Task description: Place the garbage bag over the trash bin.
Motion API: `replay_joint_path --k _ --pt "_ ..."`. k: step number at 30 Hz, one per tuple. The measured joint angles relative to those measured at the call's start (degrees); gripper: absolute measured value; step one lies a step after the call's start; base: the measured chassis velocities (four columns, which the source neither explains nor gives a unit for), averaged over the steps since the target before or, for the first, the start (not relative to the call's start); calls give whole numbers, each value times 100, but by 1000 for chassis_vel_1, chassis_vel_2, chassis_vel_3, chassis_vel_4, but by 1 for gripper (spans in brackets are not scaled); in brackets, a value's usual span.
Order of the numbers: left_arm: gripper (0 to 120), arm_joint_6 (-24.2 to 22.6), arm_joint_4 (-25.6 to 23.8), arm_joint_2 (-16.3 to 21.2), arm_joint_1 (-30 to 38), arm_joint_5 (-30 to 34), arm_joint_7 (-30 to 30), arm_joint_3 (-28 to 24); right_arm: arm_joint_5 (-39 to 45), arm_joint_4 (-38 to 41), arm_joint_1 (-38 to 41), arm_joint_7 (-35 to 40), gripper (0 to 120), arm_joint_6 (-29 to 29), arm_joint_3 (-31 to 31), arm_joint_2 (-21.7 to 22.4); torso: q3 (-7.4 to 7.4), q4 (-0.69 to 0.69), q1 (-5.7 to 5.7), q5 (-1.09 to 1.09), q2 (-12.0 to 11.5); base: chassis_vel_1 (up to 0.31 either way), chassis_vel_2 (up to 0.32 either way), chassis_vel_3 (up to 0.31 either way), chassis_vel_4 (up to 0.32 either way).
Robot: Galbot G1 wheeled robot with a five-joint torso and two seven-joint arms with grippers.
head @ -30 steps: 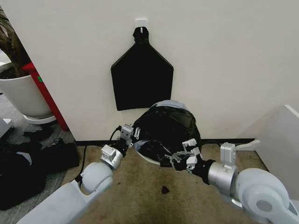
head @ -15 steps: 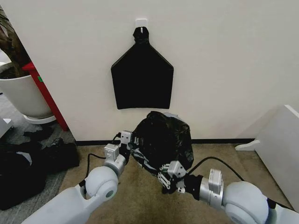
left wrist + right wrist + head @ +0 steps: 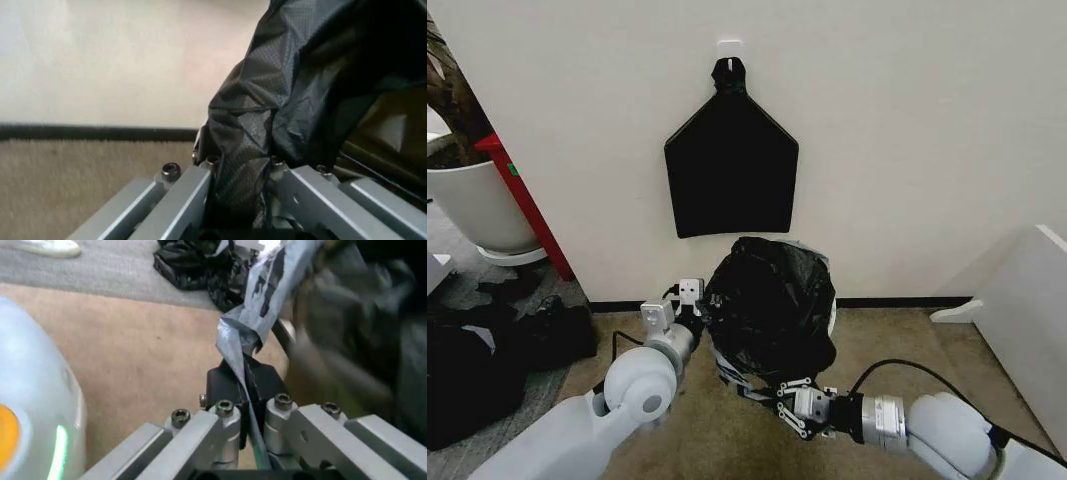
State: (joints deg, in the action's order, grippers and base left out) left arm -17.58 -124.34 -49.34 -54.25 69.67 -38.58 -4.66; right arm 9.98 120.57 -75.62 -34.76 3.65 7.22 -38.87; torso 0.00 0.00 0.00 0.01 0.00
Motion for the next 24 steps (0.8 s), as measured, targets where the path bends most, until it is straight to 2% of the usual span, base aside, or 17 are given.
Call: replay_joint_path --k 10,18,24 --pt "1 -641 25 92 -66 997 -232 415 185 -270 -403 -502 0 481 853 96 0 0 0 -1 0 0 0 0 0" --pt "1 -815 227 51 -7 1598 -264 600 113 -506 -430 -819 0 889 1054 82 0 0 0 1 0 0 0 0 0" --pt "1 -919 216 -7 63 2754 -708 823 -165 -731 -360 -1017 0 1330 1081 13 0 0 0 0 0 0 0 0 0"
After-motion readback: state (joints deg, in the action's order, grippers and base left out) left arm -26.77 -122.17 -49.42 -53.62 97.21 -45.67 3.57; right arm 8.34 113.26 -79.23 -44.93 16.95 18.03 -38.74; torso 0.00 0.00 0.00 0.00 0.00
